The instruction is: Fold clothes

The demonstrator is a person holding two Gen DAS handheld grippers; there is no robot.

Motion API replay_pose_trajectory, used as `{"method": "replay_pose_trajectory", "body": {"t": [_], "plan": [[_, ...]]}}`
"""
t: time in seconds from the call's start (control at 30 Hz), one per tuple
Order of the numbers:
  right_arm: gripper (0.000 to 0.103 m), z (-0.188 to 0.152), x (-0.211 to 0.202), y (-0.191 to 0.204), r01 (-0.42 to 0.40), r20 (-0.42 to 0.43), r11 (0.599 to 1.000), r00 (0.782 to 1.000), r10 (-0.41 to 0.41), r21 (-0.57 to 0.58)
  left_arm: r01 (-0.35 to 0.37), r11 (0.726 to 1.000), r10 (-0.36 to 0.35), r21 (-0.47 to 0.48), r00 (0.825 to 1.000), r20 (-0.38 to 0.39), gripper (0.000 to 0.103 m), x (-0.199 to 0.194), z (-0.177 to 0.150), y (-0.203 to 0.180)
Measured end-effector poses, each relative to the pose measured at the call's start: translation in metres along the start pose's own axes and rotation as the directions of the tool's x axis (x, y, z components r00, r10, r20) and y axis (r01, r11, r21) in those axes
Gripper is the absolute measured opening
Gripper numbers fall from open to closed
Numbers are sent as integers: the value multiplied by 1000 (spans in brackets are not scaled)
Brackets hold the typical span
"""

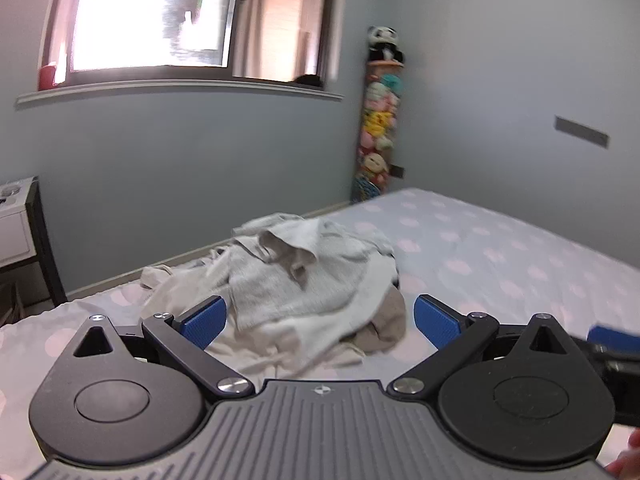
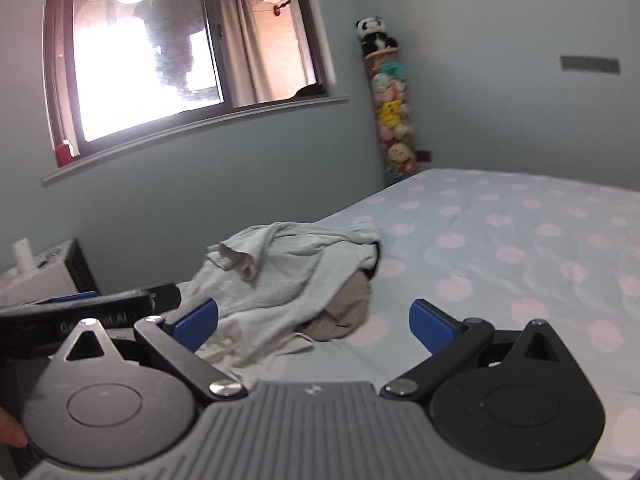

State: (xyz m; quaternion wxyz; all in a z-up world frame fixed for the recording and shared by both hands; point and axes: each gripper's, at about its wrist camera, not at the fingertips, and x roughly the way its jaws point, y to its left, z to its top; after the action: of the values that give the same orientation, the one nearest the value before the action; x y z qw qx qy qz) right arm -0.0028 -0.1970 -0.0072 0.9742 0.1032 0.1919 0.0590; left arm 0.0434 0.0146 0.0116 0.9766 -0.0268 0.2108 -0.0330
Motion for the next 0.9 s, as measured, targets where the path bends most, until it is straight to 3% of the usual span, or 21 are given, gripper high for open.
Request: {"method": "replay_pose_trajectory", "body": {"t": [0.23, 0.33, 0.53, 0.57, 0.7, 0.9], "plan": [[102, 16, 56, -6, -54, -75, 998, 996, 52, -17, 60, 992, -59, 113, 998, -10, 102, 43, 32, 10], [102, 21, 86, -9, -51, -99, 996, 994, 44, -67, 130, 978, -120, 161, 990, -74, 102, 76, 41, 17], [102, 27, 158, -15, -69, -156, 981, 987, 40, -182, 206, 950, -154, 235, 963, -220, 102, 154, 45, 19], [100, 27, 171, -17, -76, -167, 980, 985, 45, -183, 208, 952, -156, 226, 961, -227, 101, 168, 46, 19], [62, 32, 229, -21, -90, -224, 977, 974, 44, -196, 188, 962, -141, 199, 963, -229, 91, 215, 48, 22], [61, 27, 310, -15, -138, -268, 982, 958, 99, -130, 159, 961, -101, 225, 963, -252, 71, 267, 46, 20]]}}
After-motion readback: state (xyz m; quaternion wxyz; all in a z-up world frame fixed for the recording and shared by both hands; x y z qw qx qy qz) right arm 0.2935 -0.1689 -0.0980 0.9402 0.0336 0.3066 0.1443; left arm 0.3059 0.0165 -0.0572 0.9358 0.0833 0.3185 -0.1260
